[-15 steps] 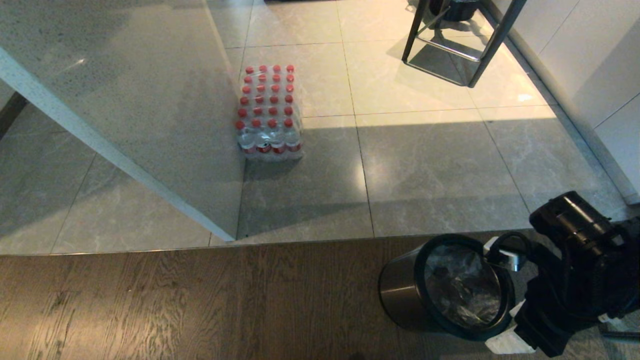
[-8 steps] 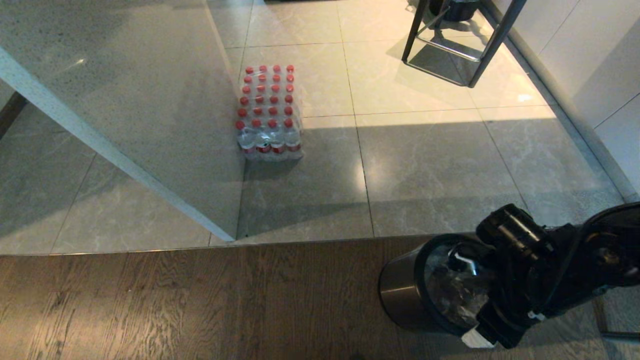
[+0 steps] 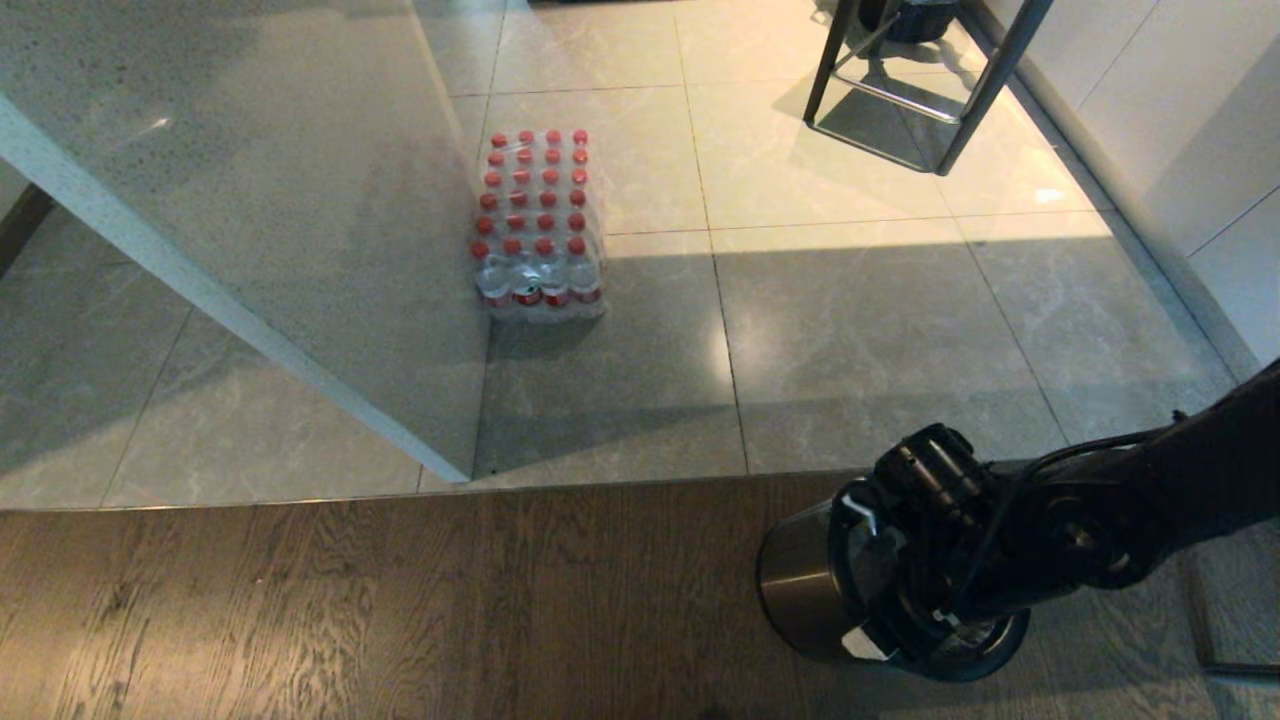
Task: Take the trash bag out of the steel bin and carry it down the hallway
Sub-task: Place the outer trash can on the ground
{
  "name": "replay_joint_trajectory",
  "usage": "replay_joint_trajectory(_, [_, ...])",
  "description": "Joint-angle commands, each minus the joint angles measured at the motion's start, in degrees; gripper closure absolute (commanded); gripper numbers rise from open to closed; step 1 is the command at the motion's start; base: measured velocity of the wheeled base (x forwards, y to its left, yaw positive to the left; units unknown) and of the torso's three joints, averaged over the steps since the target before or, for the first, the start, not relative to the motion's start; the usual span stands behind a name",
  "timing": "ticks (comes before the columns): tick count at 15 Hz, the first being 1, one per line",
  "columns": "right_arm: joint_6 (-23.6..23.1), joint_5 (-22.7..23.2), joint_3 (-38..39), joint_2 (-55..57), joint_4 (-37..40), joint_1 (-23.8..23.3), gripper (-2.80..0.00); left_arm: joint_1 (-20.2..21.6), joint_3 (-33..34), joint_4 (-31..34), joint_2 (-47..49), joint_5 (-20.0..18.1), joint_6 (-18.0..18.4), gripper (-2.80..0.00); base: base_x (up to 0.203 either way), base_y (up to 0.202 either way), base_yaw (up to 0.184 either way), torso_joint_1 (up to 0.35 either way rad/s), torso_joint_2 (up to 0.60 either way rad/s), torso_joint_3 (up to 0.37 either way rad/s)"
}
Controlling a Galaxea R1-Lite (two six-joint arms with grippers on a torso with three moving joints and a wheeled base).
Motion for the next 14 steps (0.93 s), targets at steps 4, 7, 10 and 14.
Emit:
replay_joint_trajectory(4, [1.34,-1.06,-2.15,8.3,-6.4,0.11,-2.8,0.0,0.0,0.0,0.0,0.02,0.0,0.0,0.0,0.0,0.0,0.0,0.0,0.0])
replay_joint_trajectory(7, [3.14,-1.1,-3.29,9.67,-7.72,0.02,-2.8,0.0,0.0,0.0,0.0,0.02,0.0,0.0,0.0,0.0,0.0,0.0,0.0,0.0])
replay_joint_trajectory(10, [3.14,-1.22,-2.62,9.79,-8.3,-0.07,0.0,0.0,0.0,0.0,0.0,0.02,0.0,0.0,0.0,0.0,0.0,0.0,0.0,0.0])
replay_joint_trajectory(14, [3.23,-1.36,-2.59,9.88,-8.73,0.11,0.0,0.0,0.0,0.0,0.0,0.02,0.0,0.0,0.0,0.0,0.0,0.0,0.0,0.0])
